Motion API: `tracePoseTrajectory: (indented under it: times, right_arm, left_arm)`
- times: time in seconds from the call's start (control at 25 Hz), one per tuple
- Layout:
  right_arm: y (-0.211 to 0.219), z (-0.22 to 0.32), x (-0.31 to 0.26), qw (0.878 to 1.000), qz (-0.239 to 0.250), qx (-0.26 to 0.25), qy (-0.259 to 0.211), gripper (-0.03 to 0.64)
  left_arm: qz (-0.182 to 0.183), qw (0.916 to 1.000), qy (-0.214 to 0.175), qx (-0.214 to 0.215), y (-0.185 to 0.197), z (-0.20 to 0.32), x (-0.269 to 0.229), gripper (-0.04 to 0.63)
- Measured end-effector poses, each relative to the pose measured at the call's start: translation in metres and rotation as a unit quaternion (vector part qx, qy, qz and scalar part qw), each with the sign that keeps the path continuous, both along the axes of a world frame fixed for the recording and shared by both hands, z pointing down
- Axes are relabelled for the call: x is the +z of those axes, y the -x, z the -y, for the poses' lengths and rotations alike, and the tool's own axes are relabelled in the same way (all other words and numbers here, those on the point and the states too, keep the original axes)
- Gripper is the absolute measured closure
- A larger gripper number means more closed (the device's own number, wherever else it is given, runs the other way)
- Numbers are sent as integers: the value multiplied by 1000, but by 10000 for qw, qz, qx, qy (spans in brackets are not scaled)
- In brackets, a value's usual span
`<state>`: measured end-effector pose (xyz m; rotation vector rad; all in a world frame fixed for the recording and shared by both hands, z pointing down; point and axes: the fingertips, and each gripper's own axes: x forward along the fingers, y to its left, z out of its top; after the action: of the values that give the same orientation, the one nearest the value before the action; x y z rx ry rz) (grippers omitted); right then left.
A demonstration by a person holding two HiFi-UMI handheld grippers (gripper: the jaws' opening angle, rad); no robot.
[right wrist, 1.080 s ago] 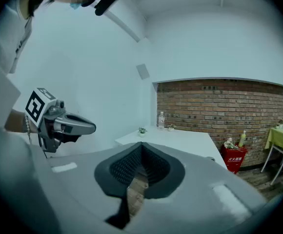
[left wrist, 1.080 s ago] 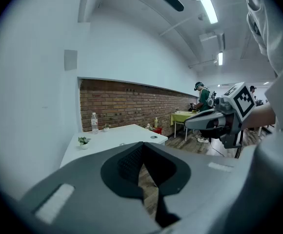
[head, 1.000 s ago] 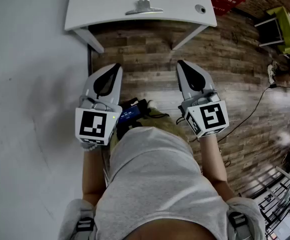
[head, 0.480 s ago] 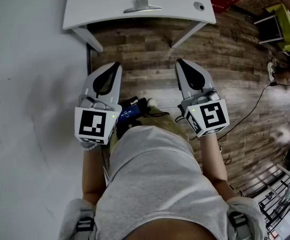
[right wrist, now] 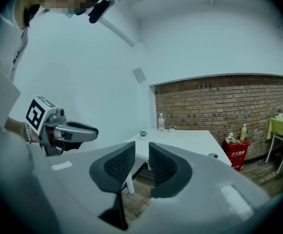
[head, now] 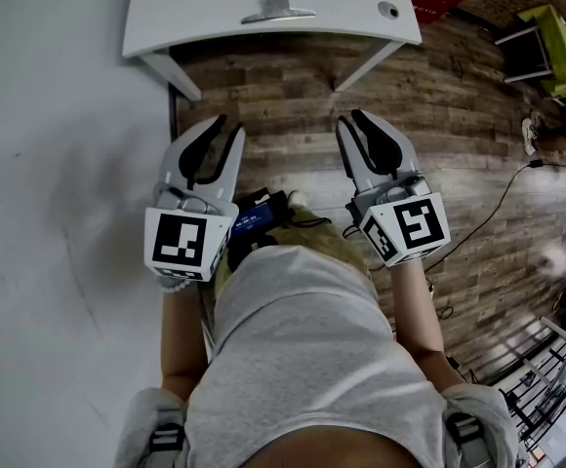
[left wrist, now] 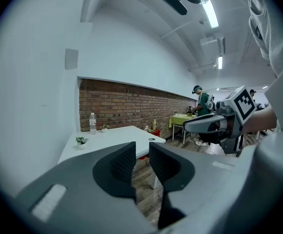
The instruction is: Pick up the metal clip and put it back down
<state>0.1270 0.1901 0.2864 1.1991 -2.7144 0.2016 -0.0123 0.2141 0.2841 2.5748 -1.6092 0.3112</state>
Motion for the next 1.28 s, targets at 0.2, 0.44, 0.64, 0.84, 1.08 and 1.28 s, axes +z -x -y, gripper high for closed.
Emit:
tracePoseTrajectory:
  times: [0.2,0.44,0.64,0.84,1.08,1.28]
  right_arm:
    - [3,1,1,10000,14,85,6,503]
    - [7,2,0,9997,-11,249,-51,503]
    - [11,-3,-1,9992,-34,368,-130,503]
    - [12,-8,-3,9987,-70,488,-165,503]
    - [13,-14,-1,9988,-147,448,-140,503]
    - [18,-10,-1,9992,-108,338,-167,503]
  left_arm:
    - [32,10000,27,38,5,1,4,509]
    - [2,9998,-105,175,12,5,-1,511]
    - [-2,9995,-145,265,20,7,0,512]
    - [1,9989,-219,423,19,6,-4,512]
    - [-15,9987,-207,467,18,4,-1,518]
    - [-36,9990,-193,402,22,7,2,520]
